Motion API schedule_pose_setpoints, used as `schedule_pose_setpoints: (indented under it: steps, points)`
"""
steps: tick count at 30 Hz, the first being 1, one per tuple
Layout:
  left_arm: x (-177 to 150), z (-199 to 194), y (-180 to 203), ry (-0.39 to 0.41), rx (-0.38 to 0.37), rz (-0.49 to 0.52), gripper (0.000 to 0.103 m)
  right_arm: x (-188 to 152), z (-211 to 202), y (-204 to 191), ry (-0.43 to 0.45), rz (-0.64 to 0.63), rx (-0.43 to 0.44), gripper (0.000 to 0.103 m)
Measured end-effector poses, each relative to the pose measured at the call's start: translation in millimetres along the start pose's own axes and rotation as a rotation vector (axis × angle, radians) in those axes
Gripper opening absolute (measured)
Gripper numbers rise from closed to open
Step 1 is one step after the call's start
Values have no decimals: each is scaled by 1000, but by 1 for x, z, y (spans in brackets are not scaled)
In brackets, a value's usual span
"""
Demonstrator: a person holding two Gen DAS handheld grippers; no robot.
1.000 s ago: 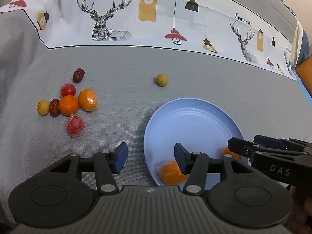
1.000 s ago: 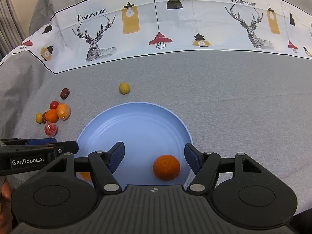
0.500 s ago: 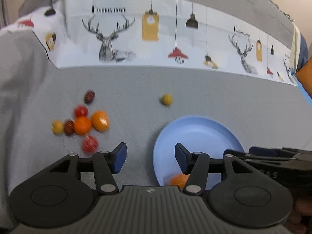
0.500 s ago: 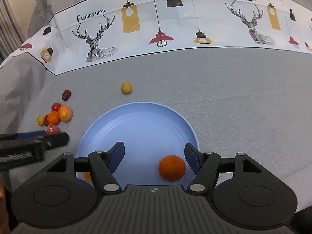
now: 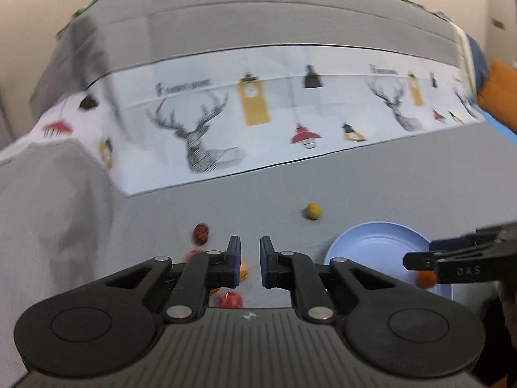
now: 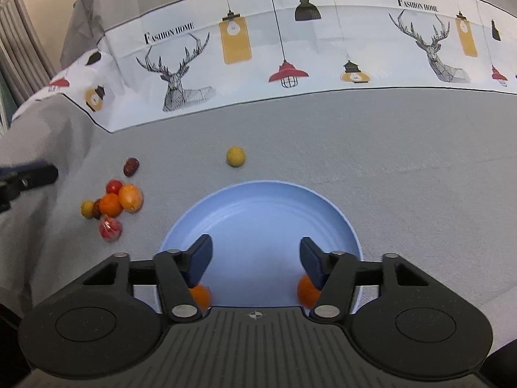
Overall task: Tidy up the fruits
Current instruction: 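Move the left tool toward the fruit pile while the right tool heads for the yellow fruit, then grasp the bagged red fruit with the left tool while the right tool grasps the small yellow fruit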
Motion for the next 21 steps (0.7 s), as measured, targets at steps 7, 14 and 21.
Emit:
schedule_pose_setpoints:
  steps: [7, 14, 21]
  points:
    - [-14, 14, -26, -47, -35, -156, 13, 7, 4, -18, 33, -21, 41, 44]
    - [-34, 41, -39, -118, -36, -213, 20, 11, 1, -18, 53, -7, 54, 45]
    - [-48, 70, -23, -217, -38, -145, 43, 17, 0, -6, 55, 22, 52, 45]
Point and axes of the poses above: each gripper's, at about its wrist camera, not at the fingertips, and z roughly the way its jaws point, y to its right, x to its top, the point moved 8 cm from there along z, roughly the way its jaws point, and after that the axes turned 8 degrees about x, right-handed, at the moved point
